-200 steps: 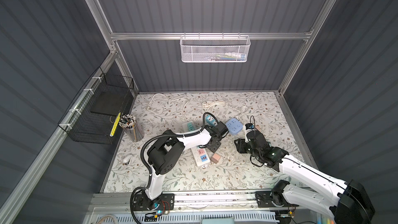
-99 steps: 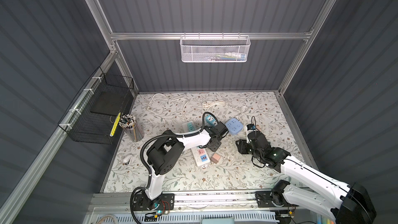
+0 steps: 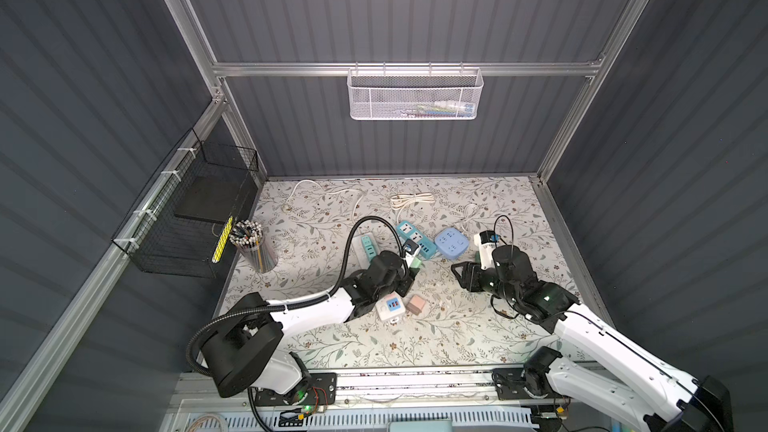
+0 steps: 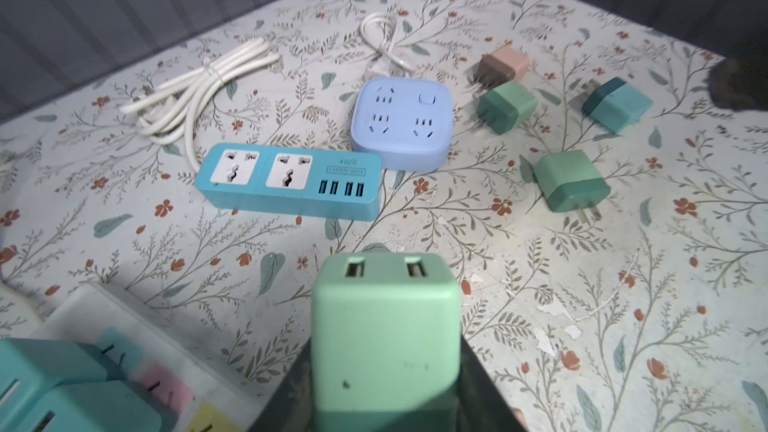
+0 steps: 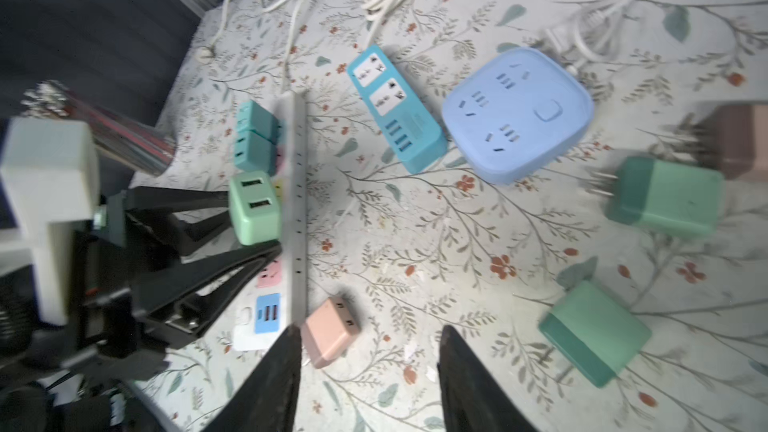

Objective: Insert the plug
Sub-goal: 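Grasp the green charger with the right gripper while the left releases it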

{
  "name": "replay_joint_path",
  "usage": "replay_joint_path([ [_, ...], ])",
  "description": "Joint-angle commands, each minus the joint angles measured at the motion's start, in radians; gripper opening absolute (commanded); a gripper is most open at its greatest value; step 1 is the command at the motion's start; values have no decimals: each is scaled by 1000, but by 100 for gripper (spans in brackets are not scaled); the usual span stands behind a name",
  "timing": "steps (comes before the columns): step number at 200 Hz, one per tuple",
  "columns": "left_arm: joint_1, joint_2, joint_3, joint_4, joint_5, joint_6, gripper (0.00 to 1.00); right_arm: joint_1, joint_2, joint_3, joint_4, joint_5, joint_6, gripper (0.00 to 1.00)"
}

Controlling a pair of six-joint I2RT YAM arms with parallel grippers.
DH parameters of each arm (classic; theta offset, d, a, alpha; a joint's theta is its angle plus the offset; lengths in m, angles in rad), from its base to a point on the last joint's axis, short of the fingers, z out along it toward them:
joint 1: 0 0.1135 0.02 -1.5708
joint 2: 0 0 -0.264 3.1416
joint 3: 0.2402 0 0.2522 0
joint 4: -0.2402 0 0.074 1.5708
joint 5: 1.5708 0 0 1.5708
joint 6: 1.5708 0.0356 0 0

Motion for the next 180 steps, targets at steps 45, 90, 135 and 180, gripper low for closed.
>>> replay_joint_path([
  [45, -34, -33, -43, 274, 79, 123, 19, -4, 157, 139, 120, -320, -17, 57],
  [90, -36, -41, -37, 235, 76, 123, 19, -4, 271, 171, 163, -348, -25, 55],
  [135, -39, -46, -31, 222, 93, 123, 20, -2, 314, 186, 190, -380, -23, 40],
  [180, -42, -50, -23, 194, 112, 117, 22, -2, 328, 188, 193, -379, -28, 41],
])
